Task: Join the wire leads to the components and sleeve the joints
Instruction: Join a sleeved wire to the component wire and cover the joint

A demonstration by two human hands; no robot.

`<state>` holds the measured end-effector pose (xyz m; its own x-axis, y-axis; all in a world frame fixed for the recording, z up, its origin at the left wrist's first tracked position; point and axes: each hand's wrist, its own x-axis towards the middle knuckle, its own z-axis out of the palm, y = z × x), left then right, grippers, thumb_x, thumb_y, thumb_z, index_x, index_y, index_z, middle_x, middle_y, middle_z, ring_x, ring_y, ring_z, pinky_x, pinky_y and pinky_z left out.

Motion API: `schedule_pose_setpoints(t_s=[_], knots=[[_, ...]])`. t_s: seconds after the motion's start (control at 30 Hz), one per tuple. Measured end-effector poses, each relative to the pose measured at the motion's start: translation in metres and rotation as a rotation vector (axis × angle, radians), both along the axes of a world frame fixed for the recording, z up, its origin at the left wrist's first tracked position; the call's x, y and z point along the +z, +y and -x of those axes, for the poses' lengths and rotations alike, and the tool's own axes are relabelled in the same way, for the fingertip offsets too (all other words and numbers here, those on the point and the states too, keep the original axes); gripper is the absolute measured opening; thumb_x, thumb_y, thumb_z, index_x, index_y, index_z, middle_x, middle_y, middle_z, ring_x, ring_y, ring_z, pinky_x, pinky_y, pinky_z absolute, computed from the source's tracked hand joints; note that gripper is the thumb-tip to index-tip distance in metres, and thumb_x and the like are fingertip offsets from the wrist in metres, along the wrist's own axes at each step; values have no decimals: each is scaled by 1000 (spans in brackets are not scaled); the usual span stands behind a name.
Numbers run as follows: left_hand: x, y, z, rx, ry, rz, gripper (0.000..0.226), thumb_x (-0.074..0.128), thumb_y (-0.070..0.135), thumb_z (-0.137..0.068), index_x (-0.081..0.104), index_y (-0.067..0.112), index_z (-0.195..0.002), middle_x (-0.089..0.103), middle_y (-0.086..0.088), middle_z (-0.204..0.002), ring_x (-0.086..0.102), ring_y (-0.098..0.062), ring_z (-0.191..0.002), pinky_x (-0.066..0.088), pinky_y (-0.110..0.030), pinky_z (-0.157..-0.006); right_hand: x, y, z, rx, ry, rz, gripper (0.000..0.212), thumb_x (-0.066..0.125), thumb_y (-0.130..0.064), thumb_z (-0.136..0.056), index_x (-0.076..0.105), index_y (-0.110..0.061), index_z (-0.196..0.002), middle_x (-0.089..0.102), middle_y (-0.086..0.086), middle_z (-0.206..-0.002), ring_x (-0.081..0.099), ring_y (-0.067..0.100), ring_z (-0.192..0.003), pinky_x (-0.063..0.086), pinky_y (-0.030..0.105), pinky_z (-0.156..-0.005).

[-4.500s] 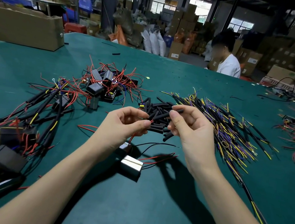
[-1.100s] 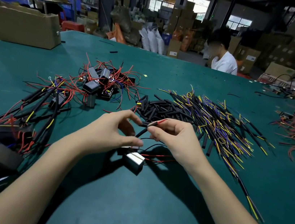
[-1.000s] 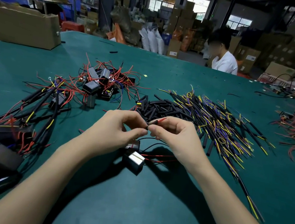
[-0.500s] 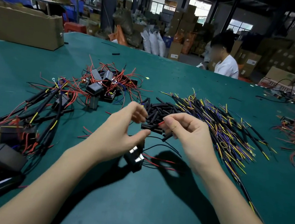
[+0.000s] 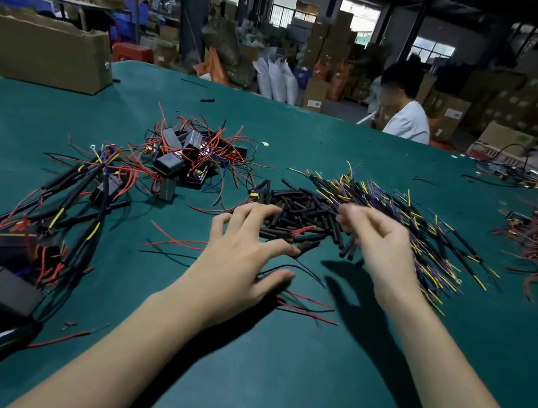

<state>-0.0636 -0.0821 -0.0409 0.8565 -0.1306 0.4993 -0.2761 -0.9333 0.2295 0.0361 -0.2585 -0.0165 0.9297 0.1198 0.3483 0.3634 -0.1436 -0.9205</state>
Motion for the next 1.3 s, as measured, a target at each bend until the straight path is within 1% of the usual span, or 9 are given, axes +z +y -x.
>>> schedule_pose_setpoints(t_s=[0.1, 0.2, 0.37, 0.47, 0.57, 0.7, 0.87, 0.93, 1.3], knots=[[1, -1, 0, -17, -25, 36, 23, 61, 49, -86, 69, 35, -102, 41, -3, -141, 26, -21, -134, 16, -34, -102, -18, 3, -6, -4, -205, 484, 13, 67, -11, -87, 74, -11, -97, 70, 5, -99, 61, 18, -90, 43, 18, -80], [1, -1, 0, -2, -49, 74, 17, 66, 45, -84, 70, 29, -88, 48, -2, -132, 36, -21, -129, 19, -32, -97, -27, 9, -8, 112, -432, 871, 23, 64, -18, -88, 71, -17, -110, 62, 0, -109, 49, 18, -105, 39, 27, -90], [2, -1, 0, 66, -87, 288, 16, 72, 36, -82, 70, 22, -74, 55, 2, -116, 45, -15, -118, 23, -29, -92, -23, 13, -2, 140, -705, 1131, 15, 58, -14, -89, 70, -10, -98, 64, 6, -95, 54, 28, -98, 44, 38, -80], [1, -1, 0, 79, -55, 389, 19, 71, 35, -82, 69, 22, -69, 55, 5, -111, 40, -4, -111, 23, -27, -91, -23, 15, 0, 107, -782, 1152, 8, 59, -11, -87, 66, -7, -89, 63, 8, -86, 56, 30, -92, 45, 38, -72], [-1, -1, 0, 69, -40, 424, 21, 70, 35, -83, 65, 24, -66, 55, 6, -109, 37, 2, -105, 23, -27, -91, -27, 12, -1, 48, -657, 1015, 20, 56, -12, -91, 66, -10, -109, 62, 4, -99, 53, 23, -104, 43, 32, -78], [-2, 1, -2, 85, -34, 465, 21, 71, 33, -83, 64, 22, -67, 55, 7, -108, 38, 2, -104, 23, -27, -91, -22, -1, -4, -85, -383, 639, 18, 62, -6, -88, 71, -3, -103, 63, 5, -90, 58, 17, -78, 42, 22, -74], [-2, 4, -4, 129, -36, 495, 19, 73, 31, -81, 65, 23, -66, 57, 6, -104, 48, -6, -109, 24, -27, -91, -8, -5, -1, 161, 282, -308, 6, 60, -6, -91, 59, 0, -95, 67, 6, -77, 61, 9, -61, 47, 17, -57], [-1, 4, -4, 153, -41, 507, 21, 74, 30, -80, 61, 26, -64, 58, 5, -103, 48, -6, -107, 22, -25, -88, -4, 0, 3, 233, 377, -480, 6, 59, -7, -91, 56, -8, -85, 68, 5, -72, 64, 12, -62, 50, 15, -56], [0, 6, -5, 172, -33, 505, 20, 73, 31, -81, 64, 23, -65, 57, 5, -104, 46, -6, -106, 21, -24, -88, -7, 9, 7, 230, 495, -590, 9, 62, -10, -89, 59, -6, -82, 66, 3, -66, 67, 12, -64, 51, 14, -57]])
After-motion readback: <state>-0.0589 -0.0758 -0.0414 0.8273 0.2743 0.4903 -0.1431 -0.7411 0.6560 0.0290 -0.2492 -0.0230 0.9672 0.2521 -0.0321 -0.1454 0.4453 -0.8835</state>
